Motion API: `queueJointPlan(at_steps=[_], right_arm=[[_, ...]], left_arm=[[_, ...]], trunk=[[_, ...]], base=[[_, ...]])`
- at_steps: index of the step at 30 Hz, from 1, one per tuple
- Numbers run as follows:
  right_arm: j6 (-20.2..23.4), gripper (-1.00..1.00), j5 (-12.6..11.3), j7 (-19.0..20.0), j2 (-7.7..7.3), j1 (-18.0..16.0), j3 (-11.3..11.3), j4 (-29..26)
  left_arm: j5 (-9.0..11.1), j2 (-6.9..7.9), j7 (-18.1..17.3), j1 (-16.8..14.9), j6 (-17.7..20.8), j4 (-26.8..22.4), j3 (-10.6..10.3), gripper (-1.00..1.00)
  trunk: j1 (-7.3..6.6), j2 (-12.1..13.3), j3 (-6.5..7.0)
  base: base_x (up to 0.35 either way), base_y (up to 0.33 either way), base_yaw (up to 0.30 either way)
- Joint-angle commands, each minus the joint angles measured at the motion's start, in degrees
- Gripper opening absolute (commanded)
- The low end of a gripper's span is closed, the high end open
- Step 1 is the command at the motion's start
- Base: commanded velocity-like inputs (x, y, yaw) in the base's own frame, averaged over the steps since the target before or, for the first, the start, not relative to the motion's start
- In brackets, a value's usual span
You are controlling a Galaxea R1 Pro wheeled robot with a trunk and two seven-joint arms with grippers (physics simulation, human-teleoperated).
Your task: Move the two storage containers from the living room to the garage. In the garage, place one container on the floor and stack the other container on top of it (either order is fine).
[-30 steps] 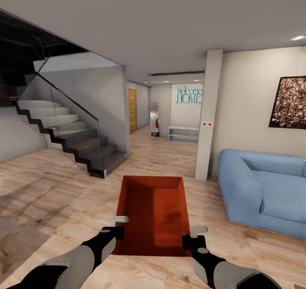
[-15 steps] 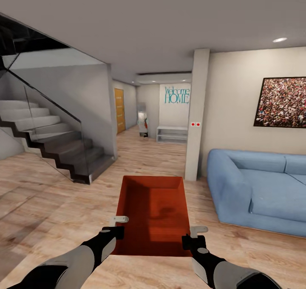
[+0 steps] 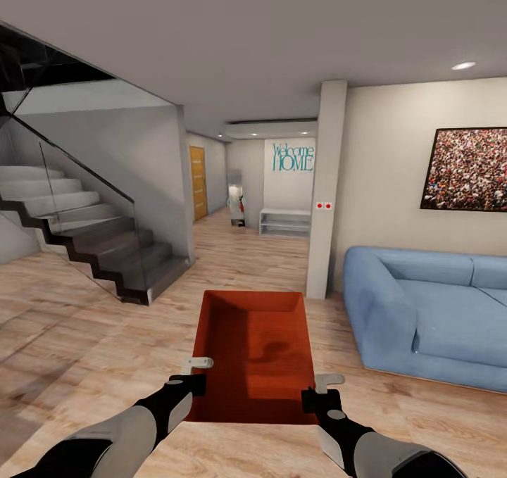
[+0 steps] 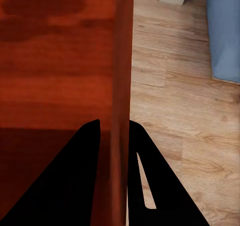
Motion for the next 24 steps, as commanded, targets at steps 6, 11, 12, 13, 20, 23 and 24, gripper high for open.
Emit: queueJointPlan(at_steps=[6, 11, 12, 13, 20, 23, 24], right_arm=[[-5.57, -1.0, -1.04, -0.48, -0.05, -0.06, -0.23, 0.02], [-5.57, -1.0, -1.04, -0.48, -0.05, -0.05, -0.23, 0.02], [-5.57, -1.0, -1.04, -0.48, -0.05, -0.05, -0.23, 0.02], [-5.57, -1.0, -1.04, -0.48, -0.05, -0.05, -0.23, 0.02], [-5.57, -1.0, -1.04, -0.48, -0.05, -0.07, -0.23, 0.02], [-5.57, -1.0, -1.04, -0.48, -0.06, -0.05, -0.23, 0.02], [-5.57, -1.0, -1.04, -0.48, -0.06, -0.06, -0.23, 0.02]], left_arm=[[-0.06, 2.08, 0.64, 0.0, 0.28, 0.11, 2.56, -1.0], [-0.06, 2.08, 0.64, 0.0, 0.26, 0.11, 2.56, -1.0], [-0.06, 2.08, 0.63, 0.0, 0.25, 0.11, 2.56, -1.0], [-0.06, 2.08, 0.62, 0.0, 0.25, 0.11, 2.56, -1.0], [-0.07, 2.08, 0.61, 0.0, 0.27, 0.11, 2.55, -1.0], [-0.06, 2.13, 0.61, 0.0, 0.27, 0.11, 2.55, -1.0], [-0.06, 2.14, 0.61, 0.0, 0.28, 0.11, 2.55, -1.0]], trunk=[[0.02, -0.04, -0.02], [0.02, -0.04, -0.02], [0.02, -0.04, -0.02], [0.02, -0.04, -0.02], [0.02, -0.04, -0.02], [0.02, -0.04, -0.02], [0.02, -0.04, -0.02]], base=[[0.122, 0.0, 0.0], [0.287, 0.0, 0.0], [0.311, 0.0, 0.0], [0.316, 0.0, 0.0], [0.321, 0.0, 0.0], [0.322, 0.0, 0.0], [0.322, 0.0, 0.0]])
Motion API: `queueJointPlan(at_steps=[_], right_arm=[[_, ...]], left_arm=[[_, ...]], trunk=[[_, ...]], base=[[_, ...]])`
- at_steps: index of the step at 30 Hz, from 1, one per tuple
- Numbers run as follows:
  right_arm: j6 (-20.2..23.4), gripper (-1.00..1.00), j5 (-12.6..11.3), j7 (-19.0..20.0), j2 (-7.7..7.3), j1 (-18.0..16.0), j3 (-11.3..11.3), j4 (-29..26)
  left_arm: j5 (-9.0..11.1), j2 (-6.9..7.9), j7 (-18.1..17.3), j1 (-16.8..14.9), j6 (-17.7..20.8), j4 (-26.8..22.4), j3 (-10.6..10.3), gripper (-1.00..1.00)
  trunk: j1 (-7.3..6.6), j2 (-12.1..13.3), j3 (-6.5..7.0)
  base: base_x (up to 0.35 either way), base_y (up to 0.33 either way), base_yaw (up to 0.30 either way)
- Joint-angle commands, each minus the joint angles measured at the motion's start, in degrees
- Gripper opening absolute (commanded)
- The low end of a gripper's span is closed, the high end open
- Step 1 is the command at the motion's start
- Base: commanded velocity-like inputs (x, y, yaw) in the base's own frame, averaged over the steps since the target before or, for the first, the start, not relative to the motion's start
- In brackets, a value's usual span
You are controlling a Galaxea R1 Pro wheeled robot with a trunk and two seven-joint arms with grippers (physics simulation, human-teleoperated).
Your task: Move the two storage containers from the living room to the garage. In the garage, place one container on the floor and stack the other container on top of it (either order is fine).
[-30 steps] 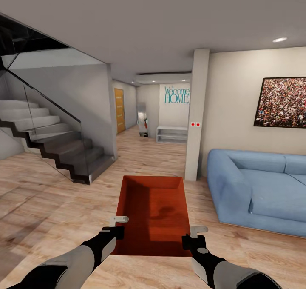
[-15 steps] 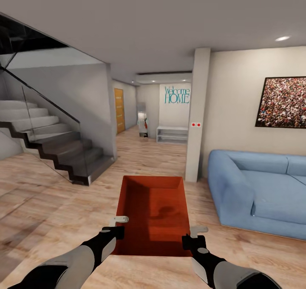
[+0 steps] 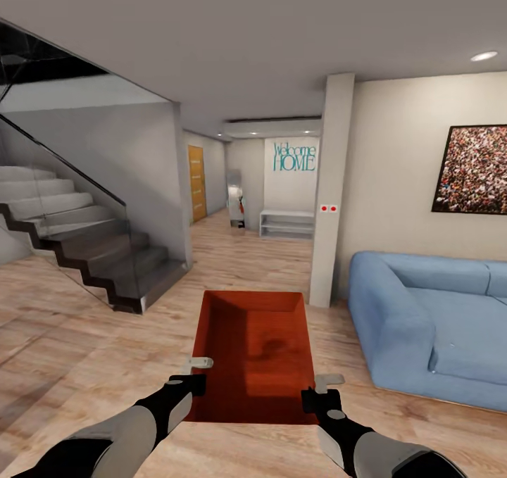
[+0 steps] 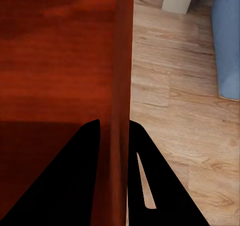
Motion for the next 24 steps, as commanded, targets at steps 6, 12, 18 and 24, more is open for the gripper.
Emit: queueJointPlan(at_steps=[6, 12, 18, 24], right_arm=[[-5.62, -1.0, -1.02, -0.42, -0.11, -0.05, -0.27, 0.01], [-5.62, -1.0, -1.02, -0.42, -0.18, -0.05, -0.27, 0.01], [-5.62, -1.0, -1.02, -0.42, -0.18, -0.04, -0.27, 0.01], [-5.62, -1.0, -1.02, -0.42, -0.18, -0.05, -0.27, 0.01]], left_arm=[[-0.06, 2.06, 0.64, 0.0, 0.24, 0.11, 2.54, -1.0], [-0.03, 2.51, 0.64, 0.0, 0.22, 0.11, 2.54, -1.0], [0.02, 2.88, 0.64, 0.0, 0.19, 0.11, 2.53, -1.0], [0.02, 2.93, 0.64, 0.0, 0.19, 0.11, 2.54, -1.0]], trunk=[[0.05, -0.03, -0.02], [0.05, -0.03, -0.02], [0.05, -0.03, -0.02], [0.05, -0.03, -0.02]], base=[[0.322, 0.0, 0.0], [0.322, 0.0, 0.0], [0.322, 0.0, 0.0], [0.322, 0.0, 0.0]])
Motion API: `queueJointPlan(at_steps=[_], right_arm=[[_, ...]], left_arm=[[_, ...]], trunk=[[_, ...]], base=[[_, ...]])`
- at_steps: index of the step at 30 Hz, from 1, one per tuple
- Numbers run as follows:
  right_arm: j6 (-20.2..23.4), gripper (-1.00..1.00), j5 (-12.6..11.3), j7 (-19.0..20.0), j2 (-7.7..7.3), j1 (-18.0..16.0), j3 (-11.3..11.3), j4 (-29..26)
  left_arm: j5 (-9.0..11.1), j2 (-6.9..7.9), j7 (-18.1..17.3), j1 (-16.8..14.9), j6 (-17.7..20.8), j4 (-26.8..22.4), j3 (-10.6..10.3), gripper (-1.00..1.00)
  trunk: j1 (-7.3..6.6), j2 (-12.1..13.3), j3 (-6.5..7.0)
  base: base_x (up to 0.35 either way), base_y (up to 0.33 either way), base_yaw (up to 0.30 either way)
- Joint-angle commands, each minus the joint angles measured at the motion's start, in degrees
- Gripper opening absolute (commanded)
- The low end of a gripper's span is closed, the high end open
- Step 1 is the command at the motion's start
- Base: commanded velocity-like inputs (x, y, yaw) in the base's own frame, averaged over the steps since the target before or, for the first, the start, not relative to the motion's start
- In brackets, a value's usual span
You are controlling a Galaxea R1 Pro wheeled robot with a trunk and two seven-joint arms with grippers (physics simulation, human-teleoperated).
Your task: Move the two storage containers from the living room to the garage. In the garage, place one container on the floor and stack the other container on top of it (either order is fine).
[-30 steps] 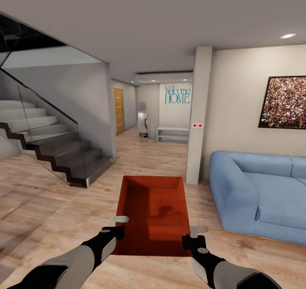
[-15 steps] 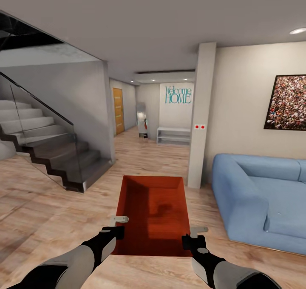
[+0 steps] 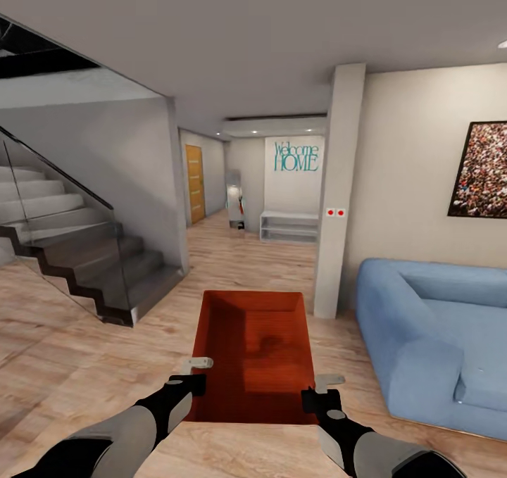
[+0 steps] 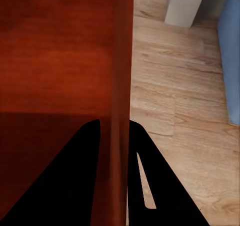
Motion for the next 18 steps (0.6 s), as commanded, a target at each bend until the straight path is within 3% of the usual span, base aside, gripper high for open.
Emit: queueJointPlan(at_steps=[1, 18], right_arm=[[-5.57, -1.0, -1.01, -0.4, -0.19, -0.04, -0.29, 0.01], [-5.57, -1.0, -0.92, -0.4, -0.27, -0.06, -0.29, 0.01]], left_arm=[[-0.05, 2.93, 0.65, 0.0, 0.24, 0.11, 2.61, -1.0], [-0.05, 3.0, 0.65, 0.0, 0.23, 0.11, 2.62, -1.0]], trunk=[[0.05, -0.03, -0.02], [0.05, -0.03, -0.02]], base=[[0.322, 0.0, 0.0], [0.322, 0.0, 0.0]])
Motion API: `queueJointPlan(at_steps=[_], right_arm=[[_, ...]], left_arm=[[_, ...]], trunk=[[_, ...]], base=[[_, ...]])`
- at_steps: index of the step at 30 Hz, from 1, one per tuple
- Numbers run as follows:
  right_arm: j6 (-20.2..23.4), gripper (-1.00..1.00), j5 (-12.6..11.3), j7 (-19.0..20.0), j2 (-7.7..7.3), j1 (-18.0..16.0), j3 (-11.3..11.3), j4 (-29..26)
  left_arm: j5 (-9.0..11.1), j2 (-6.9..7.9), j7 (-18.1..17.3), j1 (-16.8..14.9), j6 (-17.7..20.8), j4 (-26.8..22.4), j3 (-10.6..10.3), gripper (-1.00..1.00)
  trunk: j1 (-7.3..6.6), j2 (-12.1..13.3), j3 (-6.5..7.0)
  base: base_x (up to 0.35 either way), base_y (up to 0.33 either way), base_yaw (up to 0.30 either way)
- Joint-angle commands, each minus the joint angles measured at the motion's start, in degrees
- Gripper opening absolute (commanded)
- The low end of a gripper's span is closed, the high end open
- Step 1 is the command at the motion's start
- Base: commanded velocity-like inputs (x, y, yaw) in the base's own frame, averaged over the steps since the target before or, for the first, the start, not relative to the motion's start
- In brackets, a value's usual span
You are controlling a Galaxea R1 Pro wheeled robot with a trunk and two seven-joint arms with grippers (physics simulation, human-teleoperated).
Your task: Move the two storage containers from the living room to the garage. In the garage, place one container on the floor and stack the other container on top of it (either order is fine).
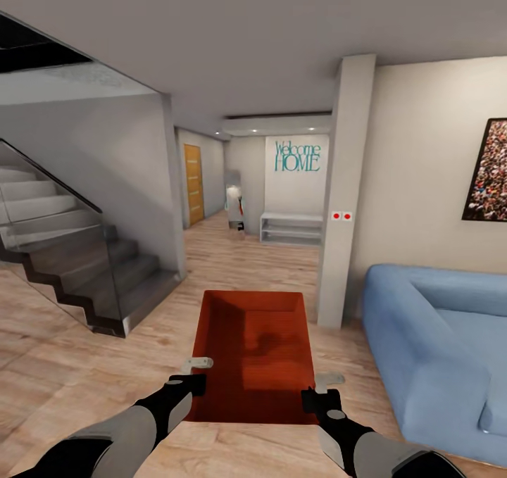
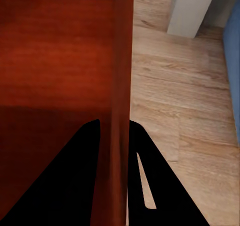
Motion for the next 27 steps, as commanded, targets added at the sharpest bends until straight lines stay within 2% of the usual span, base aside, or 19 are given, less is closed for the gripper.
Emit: queueJointPlan(at_steps=[1, 27], right_arm=[[-5.57, -1.0, -1.0, -0.39, -0.28, -0.04, -0.23, 0.01], [-5.57, -1.0, -1.0, -0.39, -0.23, -0.02, -0.23, 0.01]], left_arm=[[-0.05, 3.0, 0.65, 0.0, 0.24, 0.11, 2.6, -1.0], [0.04, 3.01, 0.65, 0.0, 0.24, 0.11, 2.6, -1.0]], trunk=[[0.05, -0.03, -0.02], [0.05, -0.03, -0.02]], base=[[0.322, 0.0, 0.0], [0.322, 0.0, 0.0]])
